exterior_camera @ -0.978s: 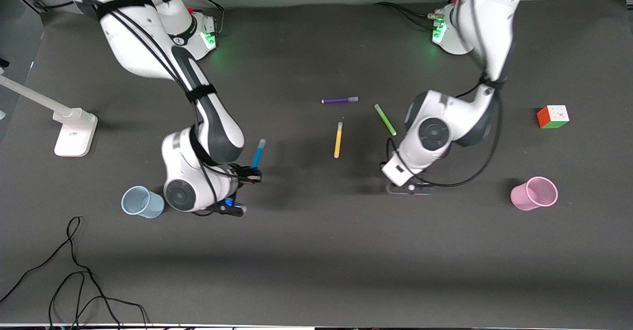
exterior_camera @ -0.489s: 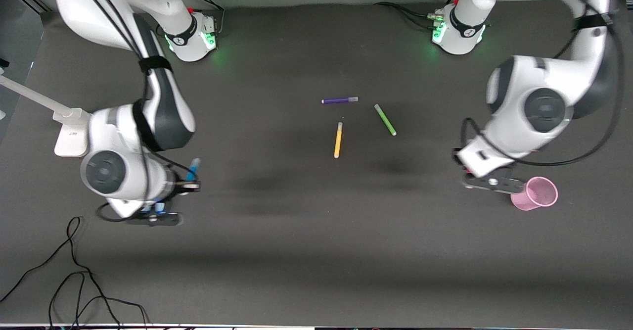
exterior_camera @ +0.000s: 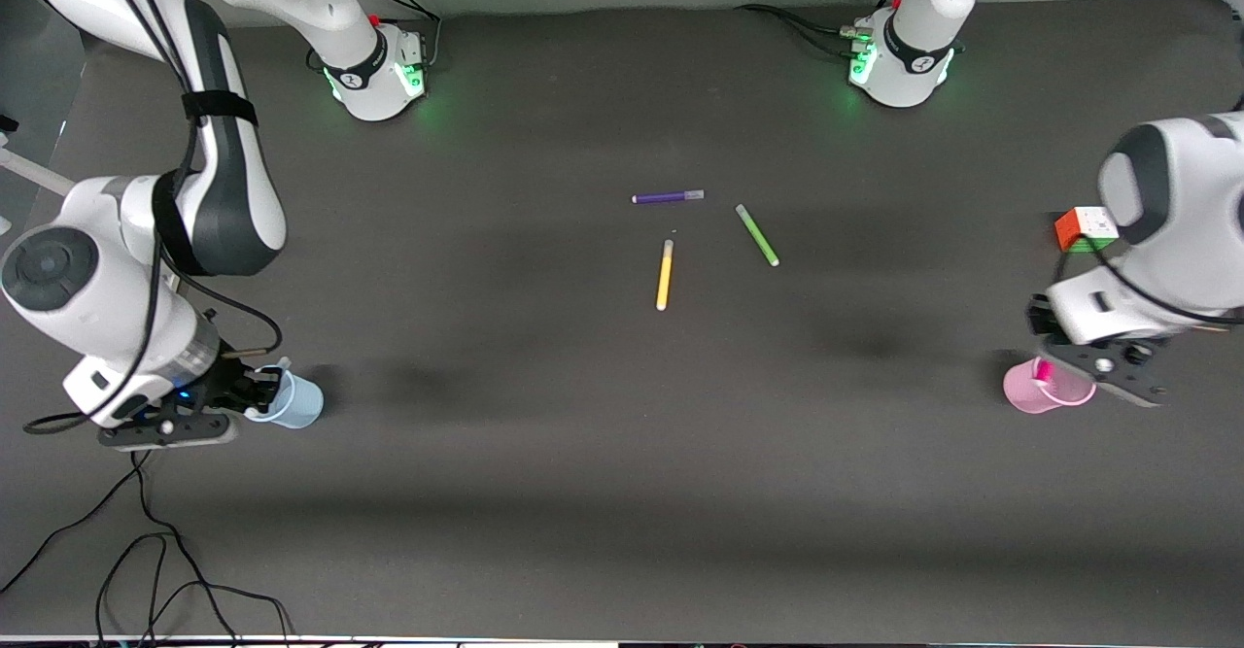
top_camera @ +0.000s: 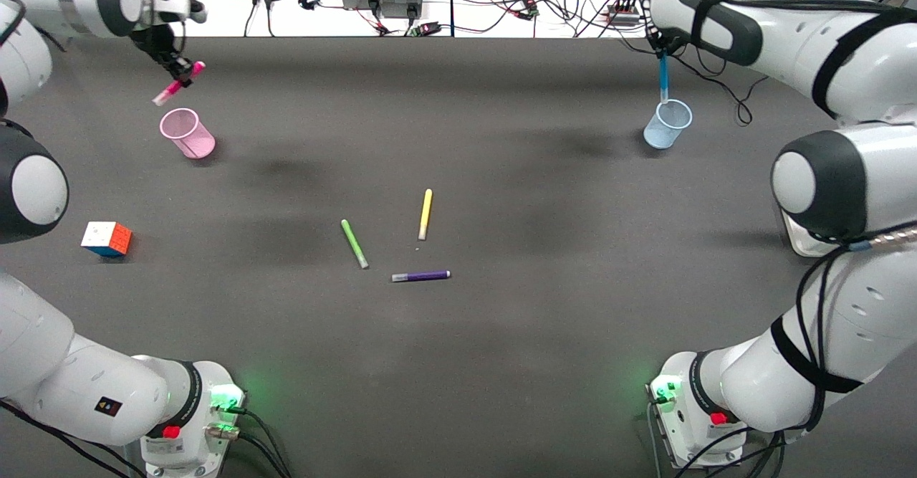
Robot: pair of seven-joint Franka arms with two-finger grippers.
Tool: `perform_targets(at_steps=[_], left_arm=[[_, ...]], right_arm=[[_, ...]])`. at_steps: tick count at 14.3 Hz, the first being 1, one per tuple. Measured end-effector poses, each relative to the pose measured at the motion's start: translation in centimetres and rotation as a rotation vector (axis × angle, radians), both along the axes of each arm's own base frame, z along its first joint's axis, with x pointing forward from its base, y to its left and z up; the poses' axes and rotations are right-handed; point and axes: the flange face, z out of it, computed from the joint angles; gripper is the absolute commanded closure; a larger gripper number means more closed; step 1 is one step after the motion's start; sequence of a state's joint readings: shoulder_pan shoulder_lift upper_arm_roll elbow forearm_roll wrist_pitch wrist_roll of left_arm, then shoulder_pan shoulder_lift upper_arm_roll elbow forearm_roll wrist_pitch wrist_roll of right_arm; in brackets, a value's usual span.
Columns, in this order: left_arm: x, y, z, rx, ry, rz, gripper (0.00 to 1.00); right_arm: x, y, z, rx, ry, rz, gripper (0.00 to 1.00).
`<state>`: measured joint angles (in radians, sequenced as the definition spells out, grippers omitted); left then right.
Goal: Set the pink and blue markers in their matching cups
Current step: 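Carry the pink marker to the pink cup while the right gripper carries blue, then lower the markers into the cups and open both grippers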
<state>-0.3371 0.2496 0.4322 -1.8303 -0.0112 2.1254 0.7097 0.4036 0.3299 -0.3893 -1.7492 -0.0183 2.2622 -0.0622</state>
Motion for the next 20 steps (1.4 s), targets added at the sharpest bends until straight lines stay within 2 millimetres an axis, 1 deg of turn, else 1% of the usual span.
perform_targets(at_steps=[1,2,4,5,7,9,11,13,17,20], left_arm=[[0.0,2.0,-0.4,0.006,-0.016,-0.033,1.00],[0.0,3.5,-0.9,0.001,-0.031,-0.055,1.00],[-0.4,4.9,-2.3,-0.068,-0.066,-0.083,1.00],[-0.6,5.4,-3.2,-0.112,-0.089,-0.098,1.00],[-0.9,6.7,-5.5,-0.203,-0.130,-0.136,1.00],[-1.0,8.0,-7.8,-0.268,-0.170,-0.195,1.00],[-0.9,9.3,-9.2,-0.282,-0.226,-0.265,1.00],[-1.0,9.8,-9.9,-0.292,-0.254,-0.304,1.00],[-1.1,10.4,-10.2,-0.323,-0.313,-0.361,1.00],[-1.5,11.3,-11.7,-0.356,-0.334,-0.392,1.00]], right_arm=[[-0.8,-1.2,-0.8,-0.003,-0.046,0.031,1.00],[-1.8,-2.5,-1.8,-0.008,-0.083,0.058,1.00],[-3.4,-4.1,-3.5,-0.019,-0.119,0.096,1.00],[-4.0,-4.6,-3.9,-0.022,-0.126,0.105,1.00],[-4.5,-4.9,-4.4,-0.024,-0.159,0.115,1.00],[-5.3,-4.9,-5.6,-0.026,-0.197,0.124,1.00],[-6.0,-4.8,-6.7,-0.027,-0.210,0.129,1.00],[-6.1,-4.8,-6.9,-0.029,-0.222,0.131,1.00],[-6.1,-4.9,-7.3,-0.035,-0.247,0.136,1.00],[-6.4,-4.9,-8.0,-0.038,-0.249,0.138,0.99]])
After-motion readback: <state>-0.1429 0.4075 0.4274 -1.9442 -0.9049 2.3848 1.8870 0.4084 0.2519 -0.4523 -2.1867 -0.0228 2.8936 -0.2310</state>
